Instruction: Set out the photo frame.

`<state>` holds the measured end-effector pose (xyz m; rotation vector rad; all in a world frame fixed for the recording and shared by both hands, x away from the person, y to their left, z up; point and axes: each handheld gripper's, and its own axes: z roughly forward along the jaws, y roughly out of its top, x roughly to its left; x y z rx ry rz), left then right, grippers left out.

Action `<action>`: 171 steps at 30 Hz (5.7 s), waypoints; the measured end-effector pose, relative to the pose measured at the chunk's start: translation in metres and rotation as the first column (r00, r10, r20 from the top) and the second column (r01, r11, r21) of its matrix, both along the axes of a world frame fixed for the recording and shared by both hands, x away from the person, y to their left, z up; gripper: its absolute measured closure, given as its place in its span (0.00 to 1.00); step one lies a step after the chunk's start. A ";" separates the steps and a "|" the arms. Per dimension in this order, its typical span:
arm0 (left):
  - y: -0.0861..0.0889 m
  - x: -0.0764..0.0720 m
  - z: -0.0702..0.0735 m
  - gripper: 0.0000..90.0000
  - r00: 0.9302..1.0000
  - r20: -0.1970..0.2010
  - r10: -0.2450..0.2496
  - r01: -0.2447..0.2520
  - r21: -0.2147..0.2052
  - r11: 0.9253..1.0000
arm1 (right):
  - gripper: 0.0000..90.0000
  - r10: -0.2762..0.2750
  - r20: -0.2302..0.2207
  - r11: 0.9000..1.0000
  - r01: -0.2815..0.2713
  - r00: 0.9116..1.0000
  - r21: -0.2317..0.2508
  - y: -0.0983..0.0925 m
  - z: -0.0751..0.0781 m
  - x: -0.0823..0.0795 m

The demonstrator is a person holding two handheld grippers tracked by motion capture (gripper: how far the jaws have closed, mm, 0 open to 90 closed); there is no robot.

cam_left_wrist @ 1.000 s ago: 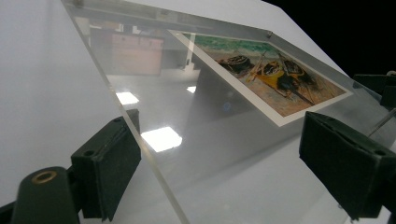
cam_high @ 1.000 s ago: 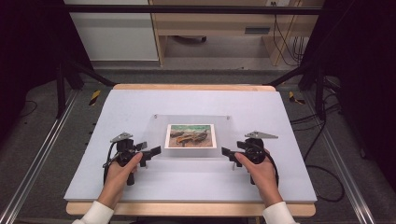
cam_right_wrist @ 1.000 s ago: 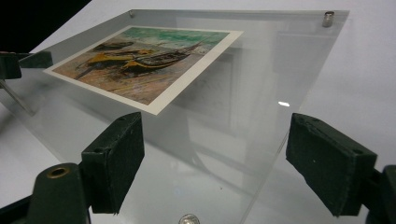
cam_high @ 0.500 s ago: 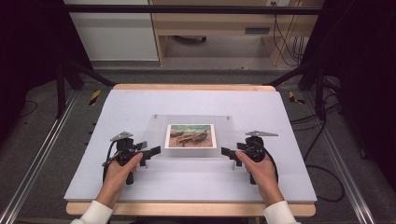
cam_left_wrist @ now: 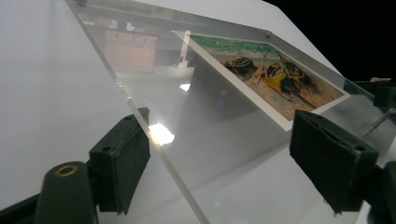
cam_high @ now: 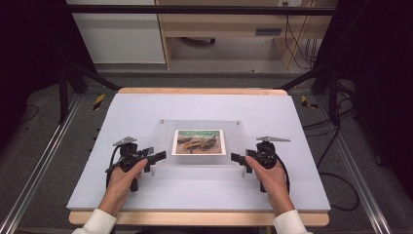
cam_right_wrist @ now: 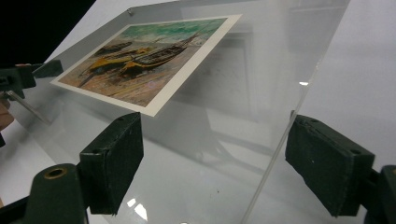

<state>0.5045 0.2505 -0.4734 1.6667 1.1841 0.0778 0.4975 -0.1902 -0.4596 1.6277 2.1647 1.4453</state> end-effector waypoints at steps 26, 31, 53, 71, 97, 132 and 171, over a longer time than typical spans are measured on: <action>-0.001 -0.006 0.017 0.46 0.992 0.094 0.081 -0.084 0.023 0.996 | 0.40 -0.020 0.145 0.995 0.034 0.989 -0.095 -0.001 0.017 -0.007; -0.001 -0.006 0.017 0.46 0.992 0.096 0.079 -0.082 0.029 0.996 | 0.40 -0.021 0.149 0.994 0.036 0.989 -0.099 -0.002 0.017 -0.008; -0.017 0.046 0.025 0.47 0.987 0.142 0.078 -0.087 0.059 0.994 | 0.45 -0.059 0.171 0.991 0.078 0.984 -0.109 -0.011 0.021 0.036; -0.017 0.038 0.018 0.47 0.984 0.154 0.088 -0.097 0.054 0.994 | 0.45 -0.059 0.210 0.985 0.091 0.976 -0.145 -0.008 0.021 0.030; -0.013 0.015 0.025 0.55 0.983 0.171 0.069 -0.086 0.094 0.992 | 0.59 -0.041 0.251 0.974 0.095 0.967 -0.206 -0.009 0.026 0.004; -0.009 -0.005 0.028 0.65 0.986 0.159 0.059 -0.080 0.133 0.988 | 0.75 -0.031 0.263 0.972 0.091 0.964 -0.218 -0.015 0.027 -0.020; -0.009 -0.013 0.029 0.68 0.987 0.154 0.040 -0.066 0.167 0.984 | 0.81 -0.027 0.261 0.973 0.085 0.965 -0.216 -0.017 0.025 -0.028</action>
